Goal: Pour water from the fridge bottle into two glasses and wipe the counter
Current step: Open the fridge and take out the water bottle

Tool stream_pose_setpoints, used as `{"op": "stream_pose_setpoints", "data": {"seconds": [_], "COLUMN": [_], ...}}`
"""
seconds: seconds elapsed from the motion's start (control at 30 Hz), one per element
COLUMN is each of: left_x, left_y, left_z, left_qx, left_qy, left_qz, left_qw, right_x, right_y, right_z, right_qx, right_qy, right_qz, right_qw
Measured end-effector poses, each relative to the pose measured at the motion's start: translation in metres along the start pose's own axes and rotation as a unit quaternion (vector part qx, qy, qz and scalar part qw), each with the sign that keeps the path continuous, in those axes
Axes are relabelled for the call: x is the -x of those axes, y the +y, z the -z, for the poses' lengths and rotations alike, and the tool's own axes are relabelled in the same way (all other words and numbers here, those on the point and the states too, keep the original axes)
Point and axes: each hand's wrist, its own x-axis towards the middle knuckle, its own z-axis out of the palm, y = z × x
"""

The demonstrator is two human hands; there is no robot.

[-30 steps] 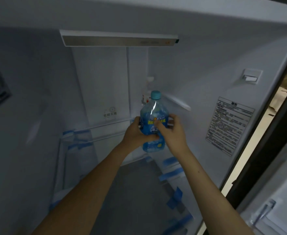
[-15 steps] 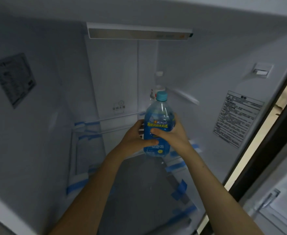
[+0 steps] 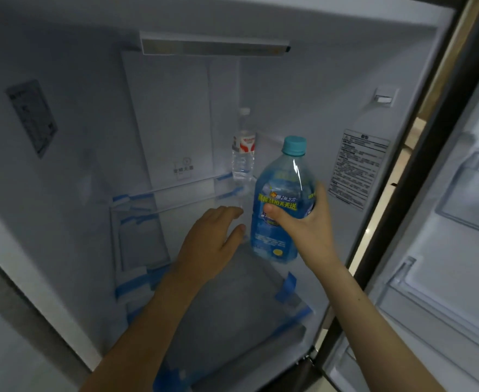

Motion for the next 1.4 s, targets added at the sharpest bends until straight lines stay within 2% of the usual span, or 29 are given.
{"op": "stream_pose_setpoints", "data": {"seconds": [0.17, 0.3, 0.43, 0.57, 0.67, 0.93, 1.2, 1.4], "left_x": [0.024, 0.053, 0.085, 0.117, 0.137, 0.183, 0.284, 0.361], "left_y": [0.02, 0.037, 0.049, 0.076, 0.106, 0.193, 0.327, 0.437], "left_z": [0.0, -0.005, -0.019, -0.033, -0.035, -0.047, -0.075, -0.089], "left_qx": [-0.016, 0.058, 0.15, 0.272, 0.348, 0.355, 0.398, 0.426], "left_qy": [-0.013, -0.066, -0.144, -0.249, -0.287, -0.332, -0.437, -0.507], "left_qz": [-0.055, -0.069, -0.084, -0.031, -0.026, -0.099, -0.152, -0.215], "left_qw": [0.998, 0.994, 0.975, 0.929, 0.892, 0.868, 0.792, 0.718], "right_x": [0.047, 0.095, 0.144, 0.186, 0.213, 0.296, 0.453, 0.569], "right_y": [-0.015, -0.016, -0.017, -0.024, -0.037, -0.096, -0.18, -0.244], "right_z": [0.011, 0.017, 0.023, 0.031, 0.041, 0.094, 0.167, 0.213], "right_qx": [0.034, 0.043, 0.06, 0.068, 0.089, 0.151, 0.19, 0.226], "right_qy": [0.032, 0.072, 0.122, 0.172, 0.199, 0.262, 0.365, 0.471], "right_qz": [-0.001, -0.025, -0.047, -0.053, -0.05, -0.051, -0.099, -0.105], "right_qw": [0.999, 0.996, 0.99, 0.981, 0.975, 0.952, 0.906, 0.846]}}
